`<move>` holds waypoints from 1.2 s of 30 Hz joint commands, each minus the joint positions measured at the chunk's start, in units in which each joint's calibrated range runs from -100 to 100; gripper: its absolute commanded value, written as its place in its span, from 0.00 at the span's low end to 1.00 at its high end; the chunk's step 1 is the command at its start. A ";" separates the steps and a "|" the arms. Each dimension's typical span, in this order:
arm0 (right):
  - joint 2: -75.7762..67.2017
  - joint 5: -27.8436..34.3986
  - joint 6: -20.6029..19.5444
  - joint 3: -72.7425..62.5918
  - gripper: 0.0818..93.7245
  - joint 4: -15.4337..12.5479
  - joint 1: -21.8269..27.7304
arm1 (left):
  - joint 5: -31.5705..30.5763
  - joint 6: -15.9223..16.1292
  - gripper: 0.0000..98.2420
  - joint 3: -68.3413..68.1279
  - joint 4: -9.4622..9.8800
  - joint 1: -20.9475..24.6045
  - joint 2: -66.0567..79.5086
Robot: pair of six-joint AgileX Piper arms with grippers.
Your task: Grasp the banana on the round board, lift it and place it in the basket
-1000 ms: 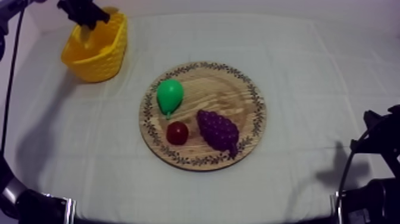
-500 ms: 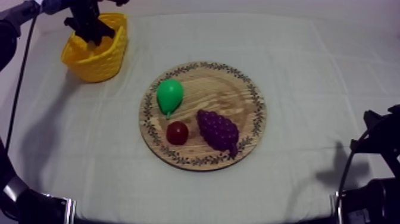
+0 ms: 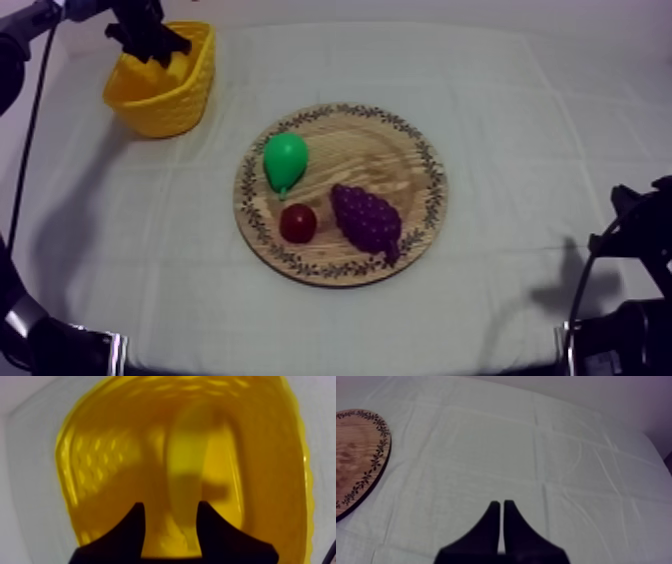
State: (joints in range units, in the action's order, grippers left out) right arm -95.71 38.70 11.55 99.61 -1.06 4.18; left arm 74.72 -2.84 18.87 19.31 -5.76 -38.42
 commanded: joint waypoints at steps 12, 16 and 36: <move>-0.05 0.01 0.00 0.05 0.00 0.01 0.03 | -8.36 1.09 0.07 -12.20 -1.65 0.34 8.55; -0.05 0.01 0.00 0.05 0.00 0.01 0.03 | -12.55 0.72 0.02 -20.52 -2.58 0.32 15.80; -0.05 0.01 0.00 0.05 0.00 0.01 0.03 | -38.16 -1.33 0.00 -79.58 -9.61 -0.23 76.00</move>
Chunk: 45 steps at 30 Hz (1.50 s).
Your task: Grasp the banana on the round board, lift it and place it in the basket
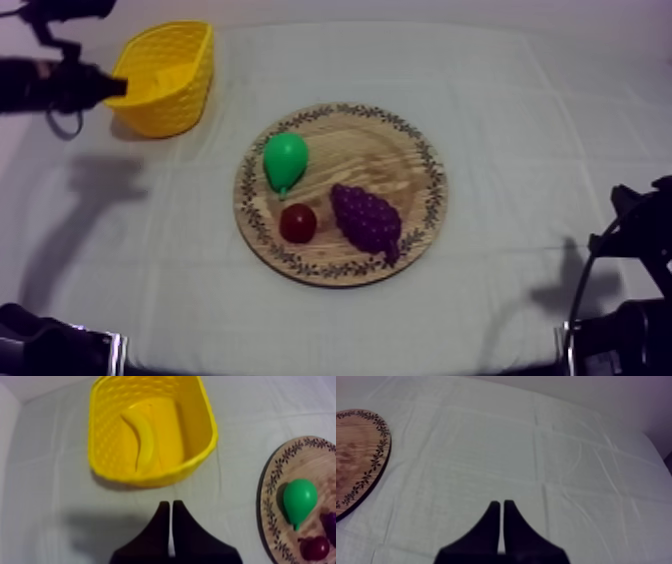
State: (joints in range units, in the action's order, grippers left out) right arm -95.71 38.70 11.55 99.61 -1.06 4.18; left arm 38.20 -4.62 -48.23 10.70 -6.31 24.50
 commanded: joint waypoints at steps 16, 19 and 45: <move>-0.05 0.01 0.00 0.05 0.00 0.01 0.03 | 4.18 5.65 0.00 -39.57 -9.56 5.79 59.77; -0.05 0.01 0.00 0.05 0.00 0.01 0.03 | 6.14 5.26 0.00 -41.31 -9.78 5.07 64.87; -0.05 0.01 0.00 0.05 0.00 0.01 0.03 | -5.71 -3.21 0.00 -51.12 -8.84 2.01 75.49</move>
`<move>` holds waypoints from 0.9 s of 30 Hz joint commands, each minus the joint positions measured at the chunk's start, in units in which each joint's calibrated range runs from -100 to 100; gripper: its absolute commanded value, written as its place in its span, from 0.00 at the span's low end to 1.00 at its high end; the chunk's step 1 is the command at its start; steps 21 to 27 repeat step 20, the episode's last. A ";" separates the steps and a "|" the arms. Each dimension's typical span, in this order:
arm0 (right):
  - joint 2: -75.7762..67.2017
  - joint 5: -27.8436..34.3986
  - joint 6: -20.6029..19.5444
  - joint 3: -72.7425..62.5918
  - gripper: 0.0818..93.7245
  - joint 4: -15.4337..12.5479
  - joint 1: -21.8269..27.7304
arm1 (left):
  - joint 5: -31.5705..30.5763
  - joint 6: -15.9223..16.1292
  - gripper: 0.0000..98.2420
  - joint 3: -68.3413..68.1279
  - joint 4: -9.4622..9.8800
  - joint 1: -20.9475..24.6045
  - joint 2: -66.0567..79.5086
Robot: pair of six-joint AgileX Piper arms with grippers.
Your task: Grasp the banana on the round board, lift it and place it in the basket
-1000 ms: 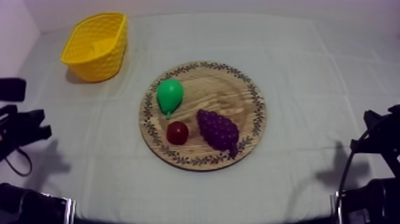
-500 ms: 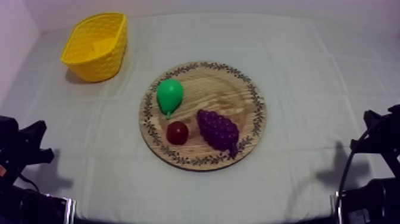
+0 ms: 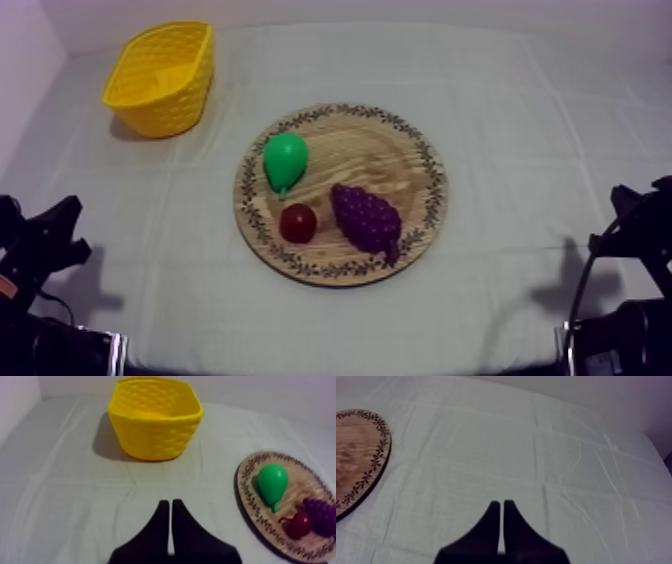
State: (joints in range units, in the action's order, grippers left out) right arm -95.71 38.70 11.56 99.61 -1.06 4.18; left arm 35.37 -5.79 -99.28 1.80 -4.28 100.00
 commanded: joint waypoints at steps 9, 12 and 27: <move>-0.05 0.01 -0.01 0.05 0.00 0.01 0.03 | -4.51 -4.00 0.00 -0.48 0.18 -0.03 0.00; -0.05 0.01 -0.01 0.05 0.00 0.01 0.03 | -4.55 -4.07 0.00 -0.49 0.18 -0.03 0.00; -0.05 0.01 -0.01 0.05 0.00 0.01 0.03 | -4.57 -4.10 0.00 -0.50 0.18 -0.03 0.00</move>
